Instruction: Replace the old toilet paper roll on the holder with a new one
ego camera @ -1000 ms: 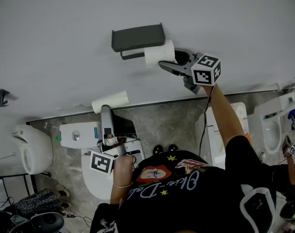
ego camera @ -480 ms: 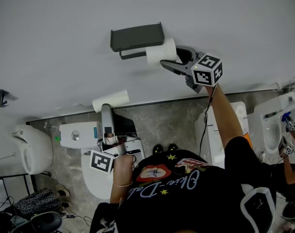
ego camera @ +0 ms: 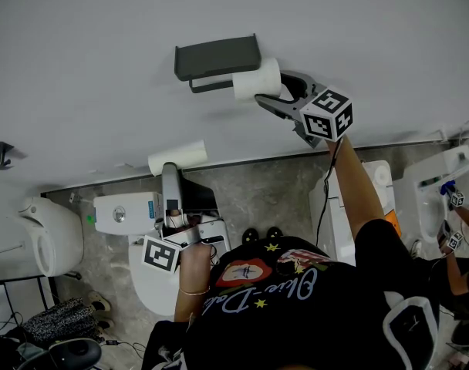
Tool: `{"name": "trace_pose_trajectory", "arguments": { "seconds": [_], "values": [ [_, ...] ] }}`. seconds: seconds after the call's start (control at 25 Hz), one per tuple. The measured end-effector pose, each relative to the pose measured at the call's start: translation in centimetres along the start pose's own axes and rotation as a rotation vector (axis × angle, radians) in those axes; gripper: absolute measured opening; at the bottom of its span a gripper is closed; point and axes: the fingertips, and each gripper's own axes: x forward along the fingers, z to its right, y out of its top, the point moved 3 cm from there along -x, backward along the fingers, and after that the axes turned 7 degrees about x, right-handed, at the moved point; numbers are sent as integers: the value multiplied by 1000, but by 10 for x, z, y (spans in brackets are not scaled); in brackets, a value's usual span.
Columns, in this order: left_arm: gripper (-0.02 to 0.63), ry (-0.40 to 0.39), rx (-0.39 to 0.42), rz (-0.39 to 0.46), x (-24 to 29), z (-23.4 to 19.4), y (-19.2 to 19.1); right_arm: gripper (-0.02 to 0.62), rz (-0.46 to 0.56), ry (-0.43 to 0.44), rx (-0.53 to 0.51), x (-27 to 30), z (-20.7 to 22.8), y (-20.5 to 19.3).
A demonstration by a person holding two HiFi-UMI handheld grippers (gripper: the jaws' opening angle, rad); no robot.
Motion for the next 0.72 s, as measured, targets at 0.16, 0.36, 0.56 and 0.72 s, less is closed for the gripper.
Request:
{"name": "trace_pose_trajectory", "arguments": {
  "seconds": [0.16, 0.36, 0.56, 0.72],
  "values": [
    [147, 0, 2, -2, 0, -1, 0, 287, 0, 7, -24, -3, 1, 1],
    [147, -1, -6, -9, 0, -2, 0, 287, 71, 64, 48, -5, -3, 6],
    [147, -1, -12, -13, 1, -3, -1, 287, 46, 57, 28, 5, -6, 4],
    [147, 6, -13, -9, 0, -4, 1, 287, 40, 71, 16, 16, -13, 7]
  ]
}}
